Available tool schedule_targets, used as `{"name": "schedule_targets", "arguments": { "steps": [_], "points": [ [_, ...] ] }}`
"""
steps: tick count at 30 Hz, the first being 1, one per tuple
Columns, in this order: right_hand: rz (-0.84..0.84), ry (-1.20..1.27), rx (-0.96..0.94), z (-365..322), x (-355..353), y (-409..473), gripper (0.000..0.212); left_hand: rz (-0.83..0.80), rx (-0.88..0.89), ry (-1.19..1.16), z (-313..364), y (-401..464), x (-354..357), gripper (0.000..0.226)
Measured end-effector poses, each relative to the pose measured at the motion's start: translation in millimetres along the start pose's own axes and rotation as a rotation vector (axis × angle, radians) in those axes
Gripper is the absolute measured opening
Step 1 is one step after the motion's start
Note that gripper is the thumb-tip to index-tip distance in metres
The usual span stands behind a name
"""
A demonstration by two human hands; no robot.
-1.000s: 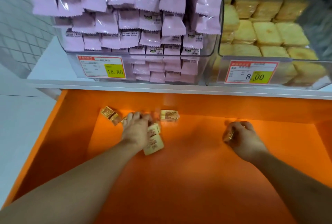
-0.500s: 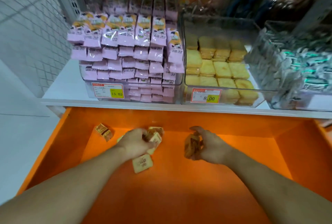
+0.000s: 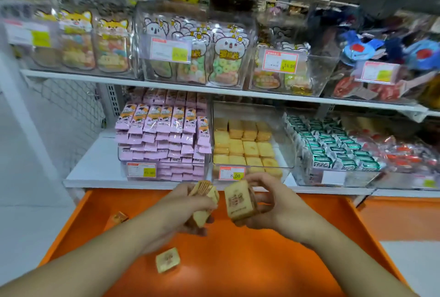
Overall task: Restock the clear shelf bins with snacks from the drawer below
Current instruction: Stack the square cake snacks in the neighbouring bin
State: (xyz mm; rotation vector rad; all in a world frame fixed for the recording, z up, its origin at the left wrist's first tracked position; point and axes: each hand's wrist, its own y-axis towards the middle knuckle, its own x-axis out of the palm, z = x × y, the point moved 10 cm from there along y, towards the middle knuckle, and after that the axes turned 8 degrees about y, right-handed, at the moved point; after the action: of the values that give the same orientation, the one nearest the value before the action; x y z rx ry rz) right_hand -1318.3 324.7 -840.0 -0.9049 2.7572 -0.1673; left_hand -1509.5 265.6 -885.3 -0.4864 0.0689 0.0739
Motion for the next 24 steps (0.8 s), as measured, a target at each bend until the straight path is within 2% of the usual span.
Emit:
{"name": "schedule_targets", "arguments": {
  "steps": [3,6,8,11,14,17,22,24],
  "points": [
    [0.058,0.057,-0.071,-10,-1,-8,0.079,-0.039,0.029,-0.167,15,-11,5,0.058],
    [0.128,0.063,-0.113,-16,-6,-7,0.076,-0.144,0.036,-0.39,27,-12,17,0.036],
    [0.162,0.071,-0.119,-17,-12,-3,0.07,-0.192,0.05,-0.464,33,-10,21,0.029],
    [0.162,0.06,-0.115,-17,-14,6,0.068,-0.201,0.085,-0.386,39,-4,20,0.031],
    [0.131,0.012,-0.098,-14,-11,21,0.078,-0.156,0.076,-0.257,37,4,14,0.057],
    [0.158,-0.076,-0.095,-16,-17,30,0.078,-0.066,0.095,-0.189,38,13,5,0.068],
    [0.194,-0.414,-0.184,-32,-19,30,0.08,0.009,0.101,-0.162,39,21,-3,0.067],
    [0.163,-0.528,-0.248,-37,-9,31,0.085,0.005,0.098,-0.147,37,22,2,0.06]
  ]
}}
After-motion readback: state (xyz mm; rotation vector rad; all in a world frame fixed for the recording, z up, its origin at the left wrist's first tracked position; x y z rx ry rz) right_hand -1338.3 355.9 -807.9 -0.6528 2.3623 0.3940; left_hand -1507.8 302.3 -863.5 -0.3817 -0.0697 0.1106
